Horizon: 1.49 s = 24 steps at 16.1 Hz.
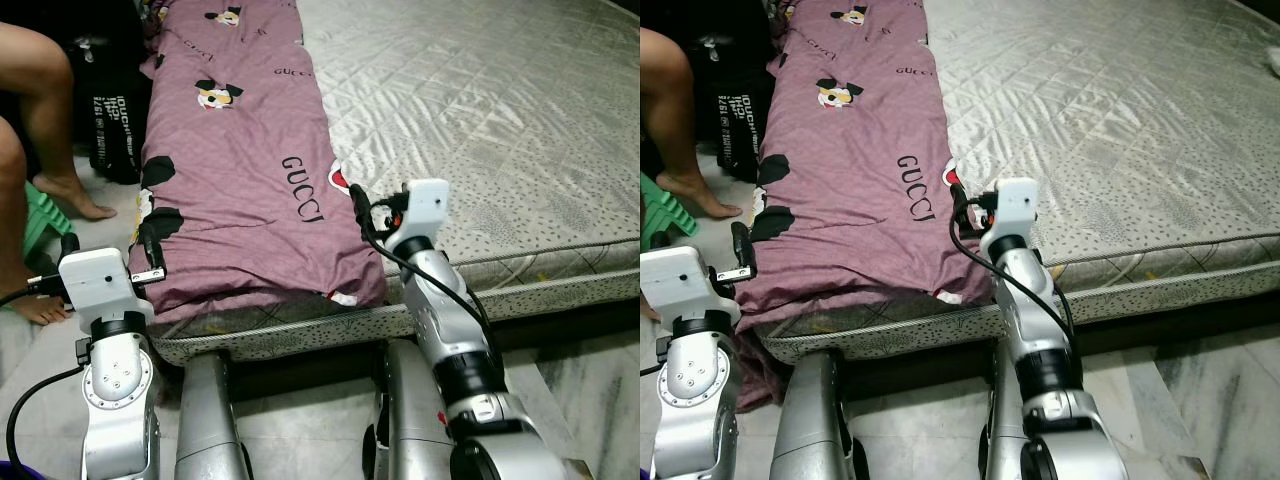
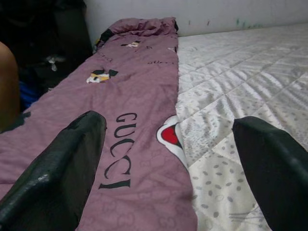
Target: Clean up the room
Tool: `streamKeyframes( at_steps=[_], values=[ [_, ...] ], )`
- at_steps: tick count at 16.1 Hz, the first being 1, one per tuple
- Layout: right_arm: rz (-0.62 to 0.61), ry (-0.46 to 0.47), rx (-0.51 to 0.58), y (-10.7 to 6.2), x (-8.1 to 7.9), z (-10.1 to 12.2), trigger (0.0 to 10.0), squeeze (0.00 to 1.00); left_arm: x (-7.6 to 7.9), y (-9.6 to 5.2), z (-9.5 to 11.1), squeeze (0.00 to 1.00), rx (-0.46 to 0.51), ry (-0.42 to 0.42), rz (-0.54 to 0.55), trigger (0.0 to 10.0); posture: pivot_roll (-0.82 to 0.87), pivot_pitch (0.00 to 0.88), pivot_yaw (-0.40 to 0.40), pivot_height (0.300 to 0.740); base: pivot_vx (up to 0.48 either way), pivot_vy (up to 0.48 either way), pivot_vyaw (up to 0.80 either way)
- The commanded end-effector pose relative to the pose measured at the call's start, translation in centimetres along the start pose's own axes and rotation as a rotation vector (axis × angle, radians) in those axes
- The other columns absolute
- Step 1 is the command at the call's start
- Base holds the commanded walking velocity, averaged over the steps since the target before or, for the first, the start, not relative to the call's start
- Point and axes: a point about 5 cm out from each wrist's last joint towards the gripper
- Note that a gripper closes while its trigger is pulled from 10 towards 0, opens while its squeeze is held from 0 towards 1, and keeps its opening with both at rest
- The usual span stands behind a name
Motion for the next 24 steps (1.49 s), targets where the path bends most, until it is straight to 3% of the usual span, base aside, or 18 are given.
streamKeyframes(
  at_steps=[1,5,10,16,19,24],
  values=[
    [0.002,0.021,0.022,-0.3,0.0,0.1,10.0,0.00,0.2,-0.1,0.0,0.00,-0.011,-0.003,-0.017,10.0,0.02,0.000,0.032,0.503,0.000,0.000,0.00],
    [0.016,0.029,0.006,-0.5,-0.3,-0.1,10.0,0.00,1.2,-0.1,0.2,0.00,-0.022,-0.035,-0.057,10.0,0.01,0.000,0.024,0.548,0.000,0.000,0.00],
    [0.022,0.024,-0.007,-0.8,-0.4,-0.5,10.0,0.00,1.8,-0.3,-0.3,0.00,-0.035,-0.002,-0.070,10.0,0.00,0.005,0.032,0.603,0.000,0.000,0.00],
    [0.026,0.019,-0.010,-1.0,-0.4,-0.4,10.0,0.00,2.5,-0.1,-0.3,0.00,-0.044,-0.026,-0.112,10.0,-0.01,0.012,0.023,0.668,0.000,0.000,0.00],
    [0.029,0.016,-0.013,-1.1,-0.4,-0.5,10.0,0.00,2.7,-0.2,-0.5,0.00,-0.055,0.010,-0.119,10.0,-0.01,0.016,0.025,0.693,0.000,0.000,0.00],
    [0.022,0.002,-0.021,-1.3,-0.2,-0.6,10.0,0.00,3.0,-0.1,-1.3,0.00,-0.115,0.007,-0.120,10.0,-0.02,0.016,0.026,0.733,0.000,0.000,0.00]
  ],
)
Point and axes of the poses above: a point about 5 cm out from each wrist's last joint towards the gripper, its own y axis pointing out of the wrist towards the gripper, its own z axis along the axis of the wrist's last joint, x = y × z, and after that the axes turned 8 degrees about -y, right-handed
